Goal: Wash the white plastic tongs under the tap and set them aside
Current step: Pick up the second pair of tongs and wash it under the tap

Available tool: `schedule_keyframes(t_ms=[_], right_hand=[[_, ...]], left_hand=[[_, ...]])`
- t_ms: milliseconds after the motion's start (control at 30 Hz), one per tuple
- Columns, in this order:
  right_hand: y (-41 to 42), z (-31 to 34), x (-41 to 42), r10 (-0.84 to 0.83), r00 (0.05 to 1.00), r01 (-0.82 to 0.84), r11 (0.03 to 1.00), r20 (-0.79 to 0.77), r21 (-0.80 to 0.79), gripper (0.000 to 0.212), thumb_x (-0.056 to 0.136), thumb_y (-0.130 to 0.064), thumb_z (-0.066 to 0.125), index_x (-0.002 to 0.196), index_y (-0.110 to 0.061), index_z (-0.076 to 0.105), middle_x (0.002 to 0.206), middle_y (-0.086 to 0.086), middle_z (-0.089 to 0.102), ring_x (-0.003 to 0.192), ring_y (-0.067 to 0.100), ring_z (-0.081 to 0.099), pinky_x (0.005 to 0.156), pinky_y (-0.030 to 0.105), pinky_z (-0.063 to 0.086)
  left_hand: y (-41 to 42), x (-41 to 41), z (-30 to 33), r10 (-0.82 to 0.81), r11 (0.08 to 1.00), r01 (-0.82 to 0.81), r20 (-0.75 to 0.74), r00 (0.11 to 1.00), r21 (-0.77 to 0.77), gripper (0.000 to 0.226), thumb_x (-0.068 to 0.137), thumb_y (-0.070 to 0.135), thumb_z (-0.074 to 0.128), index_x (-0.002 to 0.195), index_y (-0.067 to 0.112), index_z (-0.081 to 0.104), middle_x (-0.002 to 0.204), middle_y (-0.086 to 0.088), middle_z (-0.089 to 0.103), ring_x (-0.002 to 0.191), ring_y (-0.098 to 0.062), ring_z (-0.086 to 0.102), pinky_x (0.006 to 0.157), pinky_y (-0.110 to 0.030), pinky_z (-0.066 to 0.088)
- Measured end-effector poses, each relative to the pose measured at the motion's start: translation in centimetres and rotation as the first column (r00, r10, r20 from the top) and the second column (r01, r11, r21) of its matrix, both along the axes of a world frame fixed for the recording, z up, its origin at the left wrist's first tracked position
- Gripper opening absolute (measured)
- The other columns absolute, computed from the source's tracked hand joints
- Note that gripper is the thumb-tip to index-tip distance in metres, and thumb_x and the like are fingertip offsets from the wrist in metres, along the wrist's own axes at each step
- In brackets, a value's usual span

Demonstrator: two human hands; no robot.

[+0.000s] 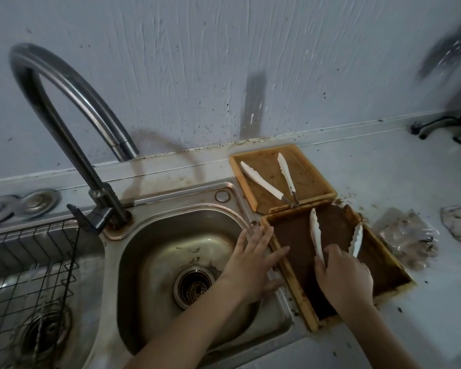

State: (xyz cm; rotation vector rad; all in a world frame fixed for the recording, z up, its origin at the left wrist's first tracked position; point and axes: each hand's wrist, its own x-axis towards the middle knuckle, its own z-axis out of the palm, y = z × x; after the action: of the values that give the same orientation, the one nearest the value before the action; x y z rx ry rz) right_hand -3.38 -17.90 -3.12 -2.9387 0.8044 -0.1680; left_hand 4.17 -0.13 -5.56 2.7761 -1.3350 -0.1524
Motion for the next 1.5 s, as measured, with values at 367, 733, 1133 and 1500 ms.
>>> schedule_keyframes(t_ms=[367,733,1133,1500], right_hand=[[0.8,2.9,-0.8,0.064,0.974,-0.109,0.974,0.22,0.2,0.024,0.088,-0.026,0.059,0.068,-0.023,0.045,0.052,-0.007,0.054,0.041,0.005,0.053,0.04,0.021,0.042],[4.7,11.5,4.1,-0.117,0.881,-0.417,0.261,0.458,0.871,0.011,0.085,-0.023,0.059,0.087,-0.017,0.068,0.086,-0.001,0.07,0.075,0.012,0.068,0.066,0.025,0.054],[14.4,9.7,9.2,0.029,0.951,-0.279,-0.35,0.308,0.894,0.034,0.086,-0.016,0.053,0.12,-0.012,0.052,0.096,0.012,0.057,0.09,0.031,0.057,0.081,0.048,0.05],[18.4,7.5,11.9,-0.023,0.977,-0.207,-0.308,0.211,0.929,0.012,0.093,-0.009,0.05,0.102,-0.008,0.057,0.089,0.012,0.056,0.089,0.032,0.058,0.082,0.049,0.051]], left_hand=[[0.0,-0.2,1.2,0.028,1.0,-0.028,-0.111,0.993,0.002,0.069,0.088,0.054,0.044,0.145,0.041,0.008,0.159,-0.003,-0.003,0.144,-0.034,-0.009,0.113,-0.059,0.0],[2.9,2.5,7.2,0.087,0.971,-0.089,-0.018,0.996,-0.224,0.044,0.092,0.047,0.04,0.127,0.023,0.048,0.102,-0.004,0.07,0.098,-0.021,0.064,0.093,-0.038,0.045],[17.7,4.3,8.7,0.669,0.545,-0.373,0.122,0.733,-0.751,0.032,0.081,0.009,0.064,0.113,0.011,0.062,0.111,-0.008,0.067,0.11,-0.024,0.059,0.099,-0.048,0.044],[23.2,7.5,6.9,0.766,0.127,-0.684,-0.368,0.528,-0.718,0.029,0.084,-0.011,0.054,0.107,0.006,0.059,0.117,-0.015,0.053,0.101,-0.017,0.049,0.091,-0.01,0.035]])
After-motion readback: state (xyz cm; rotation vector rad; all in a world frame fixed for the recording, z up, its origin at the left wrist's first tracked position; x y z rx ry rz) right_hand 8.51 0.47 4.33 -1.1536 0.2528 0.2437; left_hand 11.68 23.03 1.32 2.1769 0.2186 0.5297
